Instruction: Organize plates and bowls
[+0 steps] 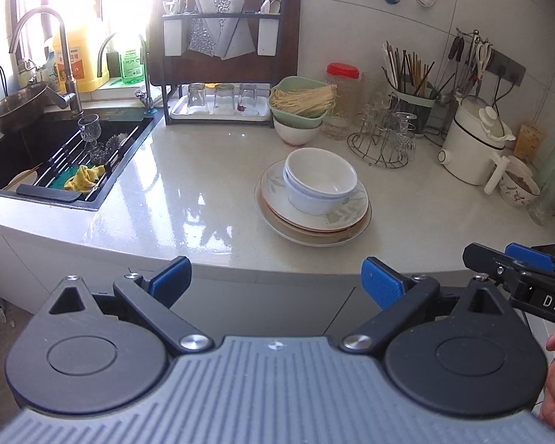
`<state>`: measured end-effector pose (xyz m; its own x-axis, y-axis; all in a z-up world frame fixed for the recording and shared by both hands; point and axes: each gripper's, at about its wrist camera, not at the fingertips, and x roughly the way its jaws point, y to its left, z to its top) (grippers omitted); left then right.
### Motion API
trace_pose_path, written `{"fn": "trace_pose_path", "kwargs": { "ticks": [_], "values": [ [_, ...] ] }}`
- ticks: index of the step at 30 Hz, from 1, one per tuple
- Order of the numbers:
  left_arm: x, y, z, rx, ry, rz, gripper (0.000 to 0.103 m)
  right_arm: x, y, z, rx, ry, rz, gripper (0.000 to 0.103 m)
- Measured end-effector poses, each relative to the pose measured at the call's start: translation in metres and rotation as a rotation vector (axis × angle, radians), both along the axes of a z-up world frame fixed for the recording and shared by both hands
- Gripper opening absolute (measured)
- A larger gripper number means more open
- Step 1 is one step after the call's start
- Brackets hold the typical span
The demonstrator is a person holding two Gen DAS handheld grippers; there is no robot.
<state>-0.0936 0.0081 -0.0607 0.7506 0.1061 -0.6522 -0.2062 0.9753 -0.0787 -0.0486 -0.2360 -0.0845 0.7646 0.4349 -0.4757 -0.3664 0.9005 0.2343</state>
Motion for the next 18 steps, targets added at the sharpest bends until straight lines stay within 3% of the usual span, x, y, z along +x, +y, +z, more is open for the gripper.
{"fn": "trace_pose_path", "kwargs": {
  "ticks": [18],
  "values": [
    [0.007,0.008,-0.004,0.003,-0.051,0.062,0.100,0.012,0.006,-0.005,-0.003,-0.026,0.023,0.084]
  ]
}}
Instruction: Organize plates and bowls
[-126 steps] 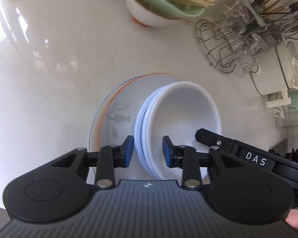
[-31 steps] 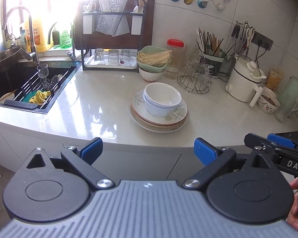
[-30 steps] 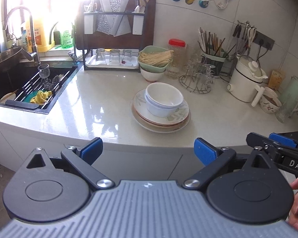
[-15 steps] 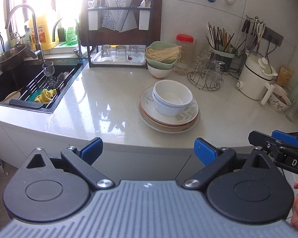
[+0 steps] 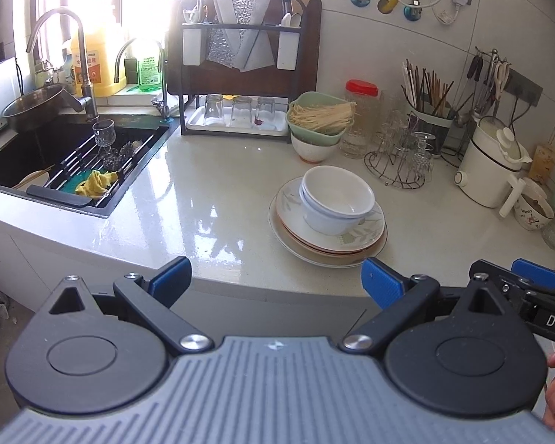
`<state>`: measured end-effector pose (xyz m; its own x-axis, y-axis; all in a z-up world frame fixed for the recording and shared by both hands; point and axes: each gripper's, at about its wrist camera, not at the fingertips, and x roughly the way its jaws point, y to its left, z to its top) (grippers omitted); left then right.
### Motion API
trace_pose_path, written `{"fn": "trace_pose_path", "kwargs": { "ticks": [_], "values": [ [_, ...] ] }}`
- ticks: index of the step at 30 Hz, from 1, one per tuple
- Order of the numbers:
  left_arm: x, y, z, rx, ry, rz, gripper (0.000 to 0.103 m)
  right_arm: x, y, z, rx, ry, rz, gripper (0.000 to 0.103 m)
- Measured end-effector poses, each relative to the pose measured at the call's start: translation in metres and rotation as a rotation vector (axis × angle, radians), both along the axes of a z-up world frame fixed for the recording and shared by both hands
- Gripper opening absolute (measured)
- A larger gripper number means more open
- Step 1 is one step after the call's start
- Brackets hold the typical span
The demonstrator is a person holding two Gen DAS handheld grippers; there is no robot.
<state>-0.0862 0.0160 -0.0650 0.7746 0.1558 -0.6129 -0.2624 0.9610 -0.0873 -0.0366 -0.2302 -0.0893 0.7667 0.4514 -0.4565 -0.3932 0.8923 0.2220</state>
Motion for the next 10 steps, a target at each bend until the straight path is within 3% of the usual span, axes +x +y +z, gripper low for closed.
{"fn": "trace_pose_path", "kwargs": {
  "ticks": [10],
  "values": [
    [0.0060,0.0006,-0.0061,-0.010,0.000,-0.007,0.100,0.0095,0.0042,-0.0032,0.001,0.000,0.022,0.084]
  ]
}}
